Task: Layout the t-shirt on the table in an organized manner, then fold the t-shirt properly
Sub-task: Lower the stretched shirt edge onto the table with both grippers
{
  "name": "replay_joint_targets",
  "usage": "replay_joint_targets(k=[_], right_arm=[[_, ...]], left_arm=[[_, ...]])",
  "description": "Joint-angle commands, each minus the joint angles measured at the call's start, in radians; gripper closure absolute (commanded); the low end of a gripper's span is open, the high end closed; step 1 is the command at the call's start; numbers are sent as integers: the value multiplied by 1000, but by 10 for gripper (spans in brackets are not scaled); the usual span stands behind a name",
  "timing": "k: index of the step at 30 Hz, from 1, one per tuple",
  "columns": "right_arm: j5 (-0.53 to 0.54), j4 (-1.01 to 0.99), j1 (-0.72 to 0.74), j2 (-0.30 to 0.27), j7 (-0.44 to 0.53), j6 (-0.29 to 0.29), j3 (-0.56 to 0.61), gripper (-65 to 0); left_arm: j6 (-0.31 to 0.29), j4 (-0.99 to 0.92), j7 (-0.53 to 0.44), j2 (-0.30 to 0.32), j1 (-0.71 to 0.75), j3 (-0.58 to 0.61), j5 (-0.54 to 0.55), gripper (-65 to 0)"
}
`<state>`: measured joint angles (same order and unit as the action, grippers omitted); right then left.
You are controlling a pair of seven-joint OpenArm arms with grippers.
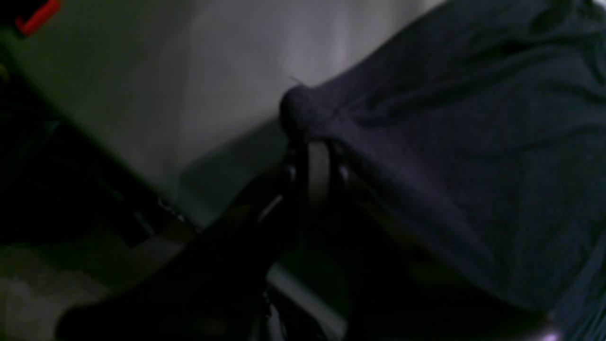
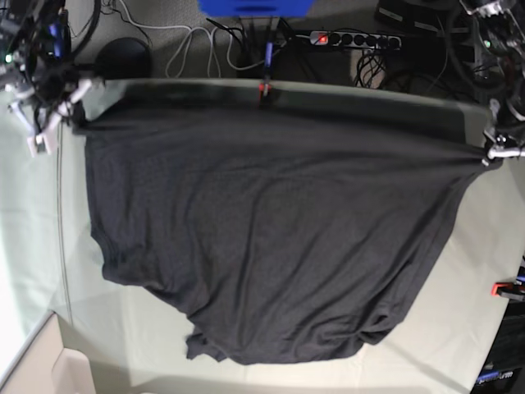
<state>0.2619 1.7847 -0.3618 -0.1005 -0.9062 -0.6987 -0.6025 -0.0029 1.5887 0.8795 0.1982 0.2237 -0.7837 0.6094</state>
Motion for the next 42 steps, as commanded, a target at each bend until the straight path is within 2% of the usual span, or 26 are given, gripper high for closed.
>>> replay_joint_targets(k=[1,5,18,22,26,34,41,42], right_arm=[[7,14,20,-23,17,1,-4,0],[7,16,71,-28,16,1,2,0],[7,14,77,-60,16,1,2,0],[6,10,108,-69,17,1,10,0],[6,-52,182,-75,17,1,10,0],[6,-279,344,-137,19,1,83,0],[6,-418,445,-181,23,1,135,0],[6,-441,461,-187,23,1,143,-17]], left_arm=[[-3,16,-18,17,-28,-4,7,-1],[-3,25,-16,19,-62,-3,7,-1],[-3,-29,-23,25,-62,-4,7,-1],[-1,-43,-18,27,-128,-3,7,-1],[-1,-57,-16,25,-205,7,7,-1],[7,-179,-24,28,-353,122,7,-1],[7,-296,-26,28,-441,125,7,-1],[7,-308,-26,28,-452,125,7,-1]])
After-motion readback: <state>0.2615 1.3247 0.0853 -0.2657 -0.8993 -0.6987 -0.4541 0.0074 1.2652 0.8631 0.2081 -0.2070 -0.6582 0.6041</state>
